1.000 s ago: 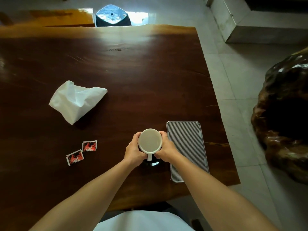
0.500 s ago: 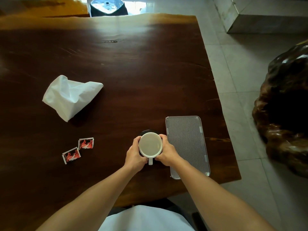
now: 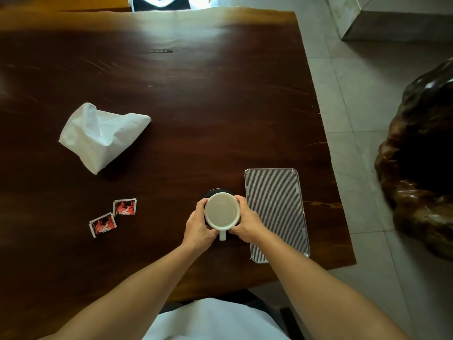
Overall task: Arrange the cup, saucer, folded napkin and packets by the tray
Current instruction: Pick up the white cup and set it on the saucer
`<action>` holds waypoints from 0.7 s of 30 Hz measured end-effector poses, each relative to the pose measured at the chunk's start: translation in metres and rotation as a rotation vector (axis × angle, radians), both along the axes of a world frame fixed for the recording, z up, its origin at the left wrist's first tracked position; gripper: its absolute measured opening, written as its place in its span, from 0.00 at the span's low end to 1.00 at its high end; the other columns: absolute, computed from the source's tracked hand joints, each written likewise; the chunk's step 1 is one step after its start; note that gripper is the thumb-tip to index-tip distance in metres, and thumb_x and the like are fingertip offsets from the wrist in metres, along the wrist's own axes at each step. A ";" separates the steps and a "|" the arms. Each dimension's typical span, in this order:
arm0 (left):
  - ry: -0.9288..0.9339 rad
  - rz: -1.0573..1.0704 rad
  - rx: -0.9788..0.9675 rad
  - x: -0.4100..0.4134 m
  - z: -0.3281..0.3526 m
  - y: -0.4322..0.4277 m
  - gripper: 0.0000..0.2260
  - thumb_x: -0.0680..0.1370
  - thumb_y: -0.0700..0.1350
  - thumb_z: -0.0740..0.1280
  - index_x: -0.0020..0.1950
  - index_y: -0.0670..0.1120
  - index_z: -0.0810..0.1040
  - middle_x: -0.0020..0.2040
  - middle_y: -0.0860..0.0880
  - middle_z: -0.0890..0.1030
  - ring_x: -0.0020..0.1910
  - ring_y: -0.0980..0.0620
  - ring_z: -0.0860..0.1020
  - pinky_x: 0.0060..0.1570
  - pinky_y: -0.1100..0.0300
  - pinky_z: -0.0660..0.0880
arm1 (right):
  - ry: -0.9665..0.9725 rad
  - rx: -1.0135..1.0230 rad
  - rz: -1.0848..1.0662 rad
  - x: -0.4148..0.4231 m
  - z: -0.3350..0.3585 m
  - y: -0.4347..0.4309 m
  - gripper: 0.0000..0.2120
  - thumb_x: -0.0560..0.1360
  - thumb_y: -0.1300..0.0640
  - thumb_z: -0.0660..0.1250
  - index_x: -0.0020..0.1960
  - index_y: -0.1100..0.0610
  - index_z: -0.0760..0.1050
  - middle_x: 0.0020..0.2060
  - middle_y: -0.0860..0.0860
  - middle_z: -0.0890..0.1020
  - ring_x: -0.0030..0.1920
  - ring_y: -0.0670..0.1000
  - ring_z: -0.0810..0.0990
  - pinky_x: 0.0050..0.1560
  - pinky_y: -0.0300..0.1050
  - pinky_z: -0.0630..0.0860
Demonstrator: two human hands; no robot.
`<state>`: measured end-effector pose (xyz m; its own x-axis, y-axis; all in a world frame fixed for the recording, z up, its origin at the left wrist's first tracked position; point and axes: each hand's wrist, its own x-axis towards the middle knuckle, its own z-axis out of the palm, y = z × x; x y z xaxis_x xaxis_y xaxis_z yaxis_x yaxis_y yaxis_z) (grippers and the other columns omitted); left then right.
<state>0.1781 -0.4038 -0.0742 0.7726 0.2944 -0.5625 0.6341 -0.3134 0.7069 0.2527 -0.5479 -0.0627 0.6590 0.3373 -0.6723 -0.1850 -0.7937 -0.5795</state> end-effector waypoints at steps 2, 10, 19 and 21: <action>0.011 -0.003 0.006 -0.002 0.000 0.002 0.40 0.67 0.37 0.78 0.69 0.62 0.62 0.58 0.50 0.75 0.54 0.46 0.81 0.53 0.45 0.82 | 0.013 -0.007 0.022 0.000 0.000 0.001 0.44 0.69 0.61 0.76 0.75 0.44 0.53 0.60 0.52 0.76 0.59 0.53 0.77 0.60 0.54 0.77; 0.159 -0.040 -0.061 0.006 0.002 0.012 0.41 0.68 0.38 0.77 0.70 0.63 0.58 0.54 0.49 0.78 0.49 0.46 0.83 0.46 0.46 0.84 | 0.025 -0.018 0.036 0.001 -0.001 0.000 0.44 0.70 0.61 0.75 0.75 0.43 0.52 0.59 0.53 0.76 0.57 0.53 0.77 0.56 0.51 0.77; 0.176 -0.094 -0.015 0.006 0.002 0.013 0.38 0.70 0.39 0.76 0.72 0.56 0.58 0.55 0.49 0.78 0.52 0.47 0.81 0.45 0.57 0.76 | -0.005 -0.064 0.065 -0.002 -0.001 0.002 0.46 0.69 0.60 0.75 0.76 0.44 0.50 0.59 0.53 0.76 0.58 0.55 0.78 0.57 0.54 0.78; 0.193 -0.084 -0.019 0.007 0.001 0.014 0.34 0.70 0.39 0.77 0.68 0.53 0.61 0.55 0.50 0.77 0.51 0.48 0.81 0.40 0.60 0.76 | 0.008 -0.089 0.068 -0.001 -0.001 0.002 0.49 0.69 0.61 0.75 0.78 0.45 0.46 0.60 0.54 0.76 0.59 0.56 0.77 0.57 0.55 0.78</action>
